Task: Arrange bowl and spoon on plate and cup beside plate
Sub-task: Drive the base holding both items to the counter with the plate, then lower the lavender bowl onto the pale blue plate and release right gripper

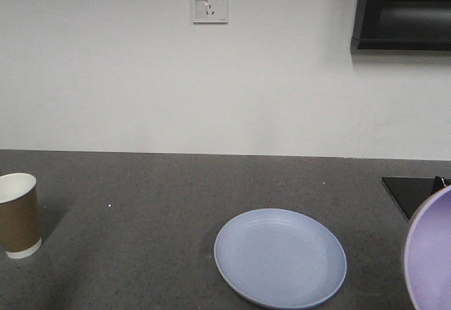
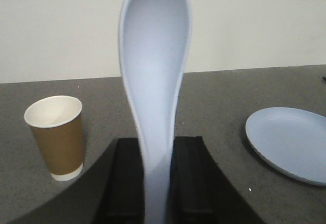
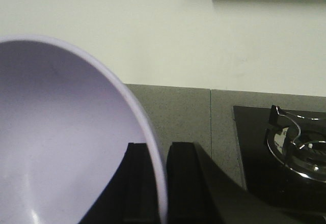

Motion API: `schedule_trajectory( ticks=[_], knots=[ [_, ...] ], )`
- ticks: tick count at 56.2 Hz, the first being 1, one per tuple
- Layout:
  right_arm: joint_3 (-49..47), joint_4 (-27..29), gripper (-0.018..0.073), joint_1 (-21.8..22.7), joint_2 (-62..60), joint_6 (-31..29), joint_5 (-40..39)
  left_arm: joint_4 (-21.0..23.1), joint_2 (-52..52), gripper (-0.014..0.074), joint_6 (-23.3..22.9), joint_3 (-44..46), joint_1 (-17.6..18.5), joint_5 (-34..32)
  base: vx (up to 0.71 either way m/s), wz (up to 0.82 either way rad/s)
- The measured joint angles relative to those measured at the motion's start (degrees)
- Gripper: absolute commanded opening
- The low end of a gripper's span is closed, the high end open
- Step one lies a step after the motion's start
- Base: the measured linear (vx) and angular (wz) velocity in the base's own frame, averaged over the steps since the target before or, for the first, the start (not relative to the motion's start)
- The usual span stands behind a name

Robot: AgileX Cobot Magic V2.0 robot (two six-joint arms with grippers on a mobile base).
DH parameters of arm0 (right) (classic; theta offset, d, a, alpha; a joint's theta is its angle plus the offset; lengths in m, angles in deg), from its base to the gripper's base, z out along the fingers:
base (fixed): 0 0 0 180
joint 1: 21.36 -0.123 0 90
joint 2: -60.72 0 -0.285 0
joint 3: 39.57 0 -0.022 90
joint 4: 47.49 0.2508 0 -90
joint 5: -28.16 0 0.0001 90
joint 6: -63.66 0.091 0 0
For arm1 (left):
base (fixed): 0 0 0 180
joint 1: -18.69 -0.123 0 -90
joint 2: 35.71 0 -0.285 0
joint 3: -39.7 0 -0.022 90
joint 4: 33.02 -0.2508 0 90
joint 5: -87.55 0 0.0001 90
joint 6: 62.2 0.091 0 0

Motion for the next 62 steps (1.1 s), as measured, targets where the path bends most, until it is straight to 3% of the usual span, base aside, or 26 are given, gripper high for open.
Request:
schedule_trajectory(
  ticks=[62],
  knots=[
    [0.0,0.0,-0.0009,0.0,0.0,0.0,0.0,0.0,0.0,0.0,0.0,0.0,0.0,0.0,0.07,-0.03]
  ],
)
